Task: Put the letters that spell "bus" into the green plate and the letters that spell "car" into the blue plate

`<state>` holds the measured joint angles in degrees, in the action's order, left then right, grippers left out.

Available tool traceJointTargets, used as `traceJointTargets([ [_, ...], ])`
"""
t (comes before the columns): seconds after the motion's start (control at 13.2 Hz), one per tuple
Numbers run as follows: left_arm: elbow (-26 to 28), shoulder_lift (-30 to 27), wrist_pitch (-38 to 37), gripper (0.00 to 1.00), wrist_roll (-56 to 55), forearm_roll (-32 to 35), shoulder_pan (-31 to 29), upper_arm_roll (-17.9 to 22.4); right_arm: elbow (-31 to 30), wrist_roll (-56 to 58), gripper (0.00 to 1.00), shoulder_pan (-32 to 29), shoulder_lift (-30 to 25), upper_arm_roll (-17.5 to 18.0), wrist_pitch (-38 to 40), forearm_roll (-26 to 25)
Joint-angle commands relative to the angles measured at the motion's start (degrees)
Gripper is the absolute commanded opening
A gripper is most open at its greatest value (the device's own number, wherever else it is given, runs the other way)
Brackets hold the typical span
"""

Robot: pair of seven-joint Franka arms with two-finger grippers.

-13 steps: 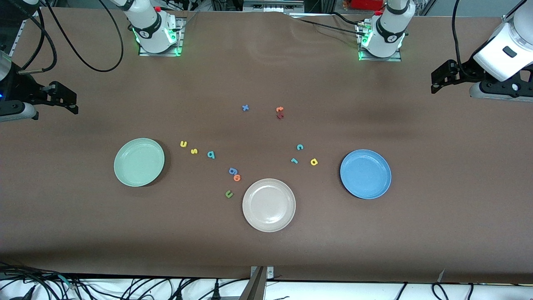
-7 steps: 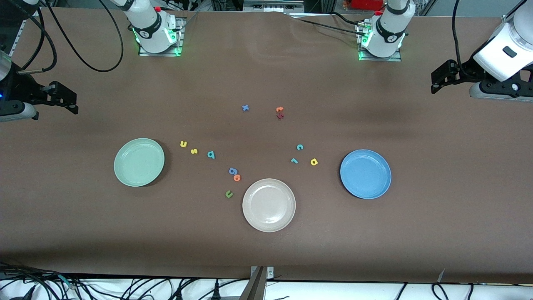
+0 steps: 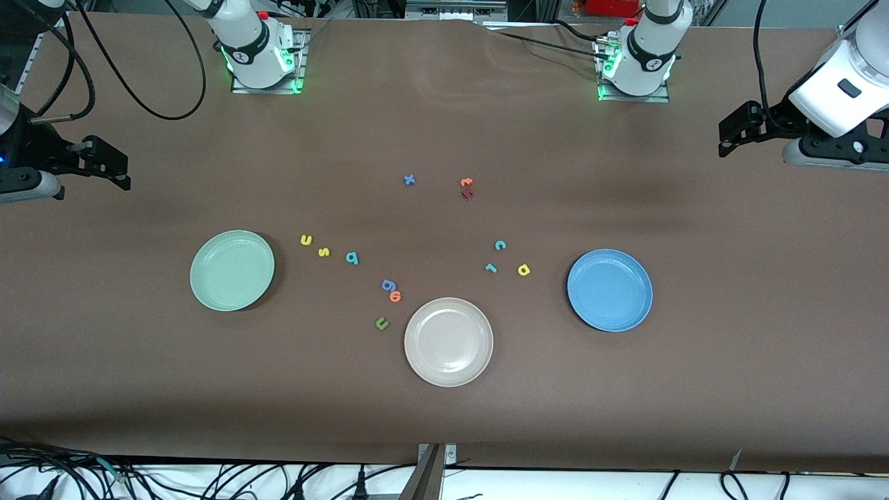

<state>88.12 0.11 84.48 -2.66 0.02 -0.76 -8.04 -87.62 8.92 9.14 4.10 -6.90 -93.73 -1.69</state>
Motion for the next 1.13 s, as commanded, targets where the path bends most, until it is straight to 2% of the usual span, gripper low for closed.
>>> traceJointTargets([
  [0.0,-1.10,2.78,0.43,1.00,0.81,0.07,0.85,-0.13,1.48,-0.39,1.00,-0.09,0.64,-0.05,1.00,0.98],
  [0.23,-1.28,8.48,1.04,1.00,1.07,-0.98,1.03,-0.30,1.48,-0.31,1.00,-0.17,0.64,-0.05,0.92,0.99],
  [0.45,-1.19,15.07,7.26,1.00,0.72,-4.76,3.48,-2.49,1.40,-0.31,1.00,-0.52,0.56,-0.13,0.83,0.99],
  [0.6,-1.19,20.78,14.36,1.00,0.90,-8.00,5.85,-2.94,1.22,-0.39,1.00,-1.40,0.64,-0.05,0.57,1.07],
  [0.76,-0.58,26.05,24.10,1.00,0.37,-7.76,10.93,-2.86,0.96,-0.39,1.00,-4.73,0.99,2.49,0.48,1.34],
  [0.98,-0.58,33.97,37.12,1.00,-0.86,-7.32,15.95,-2.68,0.43,-0.39,1.00,-3.00,5.29,3.64,0.22,1.34],
  [1.06,-0.58,36.25,40.30,1.00,-1.03,-4.97,17.80,-2.50,0.34,-0.39,1.00,-1.94,6.69,3.65,-0.92,1.34],
])
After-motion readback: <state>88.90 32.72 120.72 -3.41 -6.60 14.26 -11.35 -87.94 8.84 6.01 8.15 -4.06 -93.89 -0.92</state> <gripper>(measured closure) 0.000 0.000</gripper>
